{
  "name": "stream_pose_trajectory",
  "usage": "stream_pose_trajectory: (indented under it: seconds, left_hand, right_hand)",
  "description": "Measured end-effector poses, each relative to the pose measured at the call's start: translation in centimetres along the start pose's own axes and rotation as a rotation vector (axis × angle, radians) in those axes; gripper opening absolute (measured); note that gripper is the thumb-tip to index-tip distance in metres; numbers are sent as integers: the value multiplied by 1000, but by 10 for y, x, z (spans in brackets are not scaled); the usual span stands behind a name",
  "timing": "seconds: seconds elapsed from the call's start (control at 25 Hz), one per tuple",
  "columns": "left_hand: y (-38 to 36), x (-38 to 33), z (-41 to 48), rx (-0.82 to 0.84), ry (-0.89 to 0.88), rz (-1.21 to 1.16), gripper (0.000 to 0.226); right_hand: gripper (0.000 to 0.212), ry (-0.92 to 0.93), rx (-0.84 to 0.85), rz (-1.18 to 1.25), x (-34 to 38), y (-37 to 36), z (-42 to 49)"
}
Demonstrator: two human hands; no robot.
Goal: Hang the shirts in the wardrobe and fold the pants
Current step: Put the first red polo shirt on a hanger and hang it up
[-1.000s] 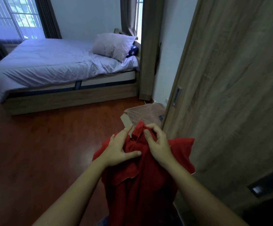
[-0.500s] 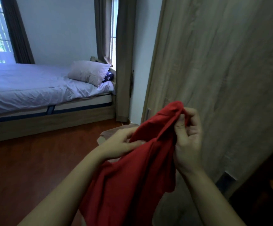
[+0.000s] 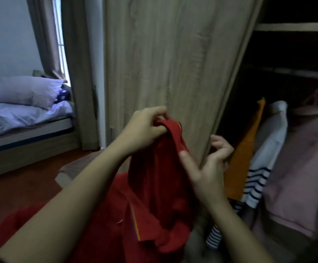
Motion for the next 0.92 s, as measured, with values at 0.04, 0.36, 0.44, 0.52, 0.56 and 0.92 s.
stream_pose_trajectory:
  seconds: [0.04,0.36,0.44,0.52,0.56,0.92]
  left_hand:
    - [-16,-12,0,42,-17,25,10]
    - [-70,-38,10,13,-44,134,23]
    - [-95,-11,11,88,37,289,26]
    - [-126,22,-5,249,147,363,26]
    - [-136,35,-13,305,191,352,26]
    - [-166,-18,15,222,76,136,40]
  right_hand:
    - [60,119,70,-163,0,8,2]
    - [30,415,425,-448,-15,76,24]
    - [38,409,342,-545,-14,99,42]
    - [35,305,199,-670,-15,131,59]
    - [32,240,162,-725,-18,148,63]
    - [25,-500,607,-1078,-77,236,12]
Point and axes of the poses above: each hand's wrist, its own z-axis towards the middle knuckle, its own y-axis out of the back of the hand, x = y × z, the point moved 2 cm from there along z, towards the middle knuckle, and after that the axes turned 9 degrees about y, right-handed, at the moved point
